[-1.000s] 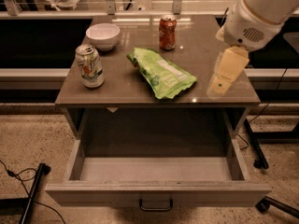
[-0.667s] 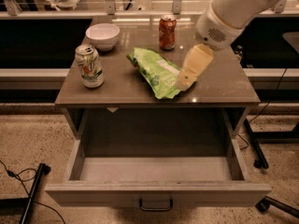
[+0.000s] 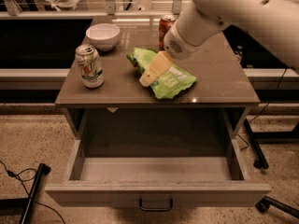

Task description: Place green rice chip bag into top drawer

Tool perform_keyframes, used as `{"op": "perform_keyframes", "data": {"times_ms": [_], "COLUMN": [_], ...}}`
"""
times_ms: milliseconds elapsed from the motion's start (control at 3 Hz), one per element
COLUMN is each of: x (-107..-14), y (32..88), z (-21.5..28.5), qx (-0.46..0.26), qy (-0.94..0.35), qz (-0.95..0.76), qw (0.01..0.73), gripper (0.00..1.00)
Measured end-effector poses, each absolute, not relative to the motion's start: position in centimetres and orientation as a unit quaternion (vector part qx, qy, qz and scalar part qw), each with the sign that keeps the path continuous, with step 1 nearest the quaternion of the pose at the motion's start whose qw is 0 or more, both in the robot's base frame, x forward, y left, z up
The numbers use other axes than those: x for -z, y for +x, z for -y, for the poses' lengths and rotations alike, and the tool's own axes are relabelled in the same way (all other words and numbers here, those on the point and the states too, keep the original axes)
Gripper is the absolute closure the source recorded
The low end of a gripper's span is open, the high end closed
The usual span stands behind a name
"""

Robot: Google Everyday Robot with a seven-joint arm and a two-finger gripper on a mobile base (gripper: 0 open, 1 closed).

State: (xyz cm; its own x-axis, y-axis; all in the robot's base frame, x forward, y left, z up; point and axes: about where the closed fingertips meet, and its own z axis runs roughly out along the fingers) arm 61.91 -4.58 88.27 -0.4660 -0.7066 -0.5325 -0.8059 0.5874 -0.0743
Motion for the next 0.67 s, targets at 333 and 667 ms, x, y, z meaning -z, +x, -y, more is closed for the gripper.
{"op": "perform_keyframes", "data": {"times_ms": [333, 667], "x": [-84.9, -83.0], "y": [63.8, 64.8], "z": [3.0, 1.6], "qx": [-0.082, -0.07], "qy": [-0.41, -0.408], "qz": [-0.871, -0.875], "qw": [0.257, 0.25], "gripper": [0.0, 0.19]}}
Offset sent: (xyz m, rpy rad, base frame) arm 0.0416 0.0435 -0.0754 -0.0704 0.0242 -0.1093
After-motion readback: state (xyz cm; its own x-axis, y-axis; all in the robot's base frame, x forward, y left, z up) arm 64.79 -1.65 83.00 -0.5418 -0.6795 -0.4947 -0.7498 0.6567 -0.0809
